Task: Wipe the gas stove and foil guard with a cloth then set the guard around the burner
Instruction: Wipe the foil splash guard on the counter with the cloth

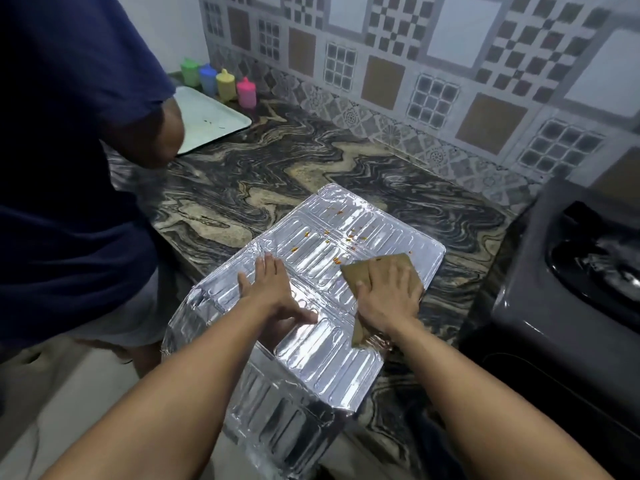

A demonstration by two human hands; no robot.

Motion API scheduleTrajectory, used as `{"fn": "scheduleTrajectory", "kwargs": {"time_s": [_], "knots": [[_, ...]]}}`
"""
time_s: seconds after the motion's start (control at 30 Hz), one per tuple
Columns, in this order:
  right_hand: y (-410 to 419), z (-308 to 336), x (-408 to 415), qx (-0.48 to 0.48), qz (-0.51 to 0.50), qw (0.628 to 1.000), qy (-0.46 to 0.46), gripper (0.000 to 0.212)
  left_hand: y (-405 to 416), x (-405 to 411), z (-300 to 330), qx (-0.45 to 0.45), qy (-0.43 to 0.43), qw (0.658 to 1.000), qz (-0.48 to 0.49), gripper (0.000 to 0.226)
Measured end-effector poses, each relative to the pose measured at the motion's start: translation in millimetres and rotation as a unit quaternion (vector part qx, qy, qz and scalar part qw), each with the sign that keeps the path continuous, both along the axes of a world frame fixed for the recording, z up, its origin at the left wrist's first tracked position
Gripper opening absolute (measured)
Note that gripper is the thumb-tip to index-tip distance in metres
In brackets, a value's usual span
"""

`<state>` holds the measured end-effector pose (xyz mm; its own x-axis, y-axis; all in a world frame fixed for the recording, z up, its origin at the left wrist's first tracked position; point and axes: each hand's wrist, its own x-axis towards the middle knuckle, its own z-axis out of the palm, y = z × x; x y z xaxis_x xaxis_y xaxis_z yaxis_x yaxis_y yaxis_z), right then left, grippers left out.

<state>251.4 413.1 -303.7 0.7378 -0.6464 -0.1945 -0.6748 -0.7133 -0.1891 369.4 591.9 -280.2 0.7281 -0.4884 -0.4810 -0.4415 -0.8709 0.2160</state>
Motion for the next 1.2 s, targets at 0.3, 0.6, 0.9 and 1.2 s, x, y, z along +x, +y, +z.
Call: {"fn": "scheduleTrajectory", "kwargs": {"time_s": [0.3, 0.6, 0.9, 1.2], "knots": [[-62.8, -13.5, 45.8, 0.016, -0.191, 0.976, -0.107, 0.024, 12.2, -10.7, -9.9, 0.003, 0.010, 1.000, -0.004, 0.150], [-9.2, 76.3, 44.1, -0.012, -0.084, 0.930, -0.358, 0.018, 4.8, 1.0, -3.4, -0.038, 0.003, 0.999, 0.002, 0.154], [24.9, 8.4, -15.9, -0.063, 0.302, 0.948, -0.071, 0.058, 4.4, 3.2, -9.2, -0.031, -0.034, 0.999, 0.030, 0.163], [-16.2, 20.1, 13.4, -0.088, 0.326, 0.939, 0.055, 0.057, 3.5, 2.7, 0.0, -0.001, -0.008, 0.999, 0.048, 0.167]]}}
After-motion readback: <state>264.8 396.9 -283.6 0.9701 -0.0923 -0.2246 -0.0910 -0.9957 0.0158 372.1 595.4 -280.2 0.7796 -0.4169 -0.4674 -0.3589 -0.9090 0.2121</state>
